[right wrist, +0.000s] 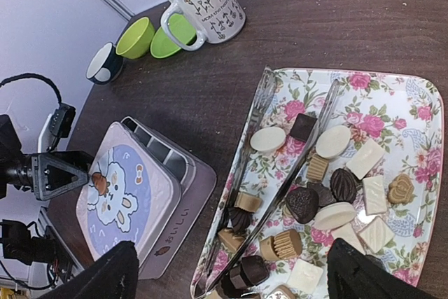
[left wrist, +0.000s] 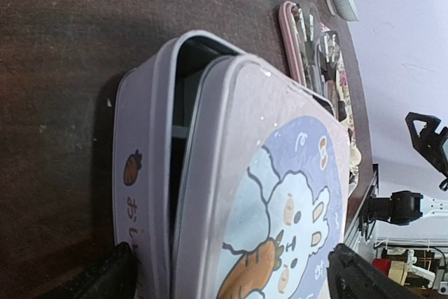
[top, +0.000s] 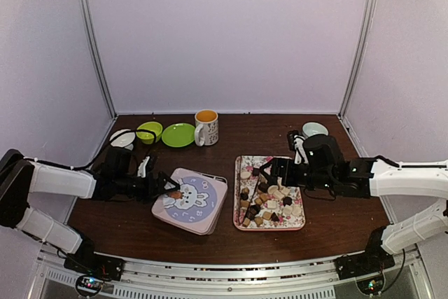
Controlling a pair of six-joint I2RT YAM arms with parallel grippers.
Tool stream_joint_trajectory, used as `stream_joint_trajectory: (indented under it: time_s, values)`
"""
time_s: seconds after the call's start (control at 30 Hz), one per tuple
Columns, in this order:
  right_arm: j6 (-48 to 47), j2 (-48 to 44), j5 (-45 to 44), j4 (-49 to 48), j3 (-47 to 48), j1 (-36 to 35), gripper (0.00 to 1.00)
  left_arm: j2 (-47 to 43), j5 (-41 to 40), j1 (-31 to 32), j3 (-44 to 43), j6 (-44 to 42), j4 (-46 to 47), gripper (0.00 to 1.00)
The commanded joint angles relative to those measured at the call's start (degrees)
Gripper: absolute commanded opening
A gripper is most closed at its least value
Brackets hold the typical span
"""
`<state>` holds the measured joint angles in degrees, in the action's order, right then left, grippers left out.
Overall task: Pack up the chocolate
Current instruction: Move the box lid to the packing box.
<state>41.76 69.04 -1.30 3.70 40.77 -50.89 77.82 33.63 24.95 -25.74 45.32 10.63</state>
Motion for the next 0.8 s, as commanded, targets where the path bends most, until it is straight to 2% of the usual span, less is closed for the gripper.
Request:
stream_joint_trajectory:
  time_s: [0.0,0.2,0.47,0.63,0.77]
  values:
    - [0.0,-0.8,4.0,0.7,-0.9,-0.6,0.93,-0.5,-6.3,4.9,0.0,9.3,6.8,0.97]
    - [1.9,0.5,6.5,-0.3,-1.6,-2.9,0.93,0.4,-8.6,10.0,-2.4,13.2,6.9,0.98]
    - [7.6,6.8,9.7,-6.6,-0.6,-6.8,0.9,0.8,-6.1,11.8,-4.7,13.3,3.5,0.98]
    - [10.5,11.5,9.2,-9.8,1.5,-10.4,0.87,-1.9,-10.3,11.8,-7.3,7.9,-8.6,0.98]
    - [13.0,14.0,9.1,-12.8,1.7,-11.5,0.79,-6.2,-14.1,11.8,-8.1,5.1,-14.7,0.94]
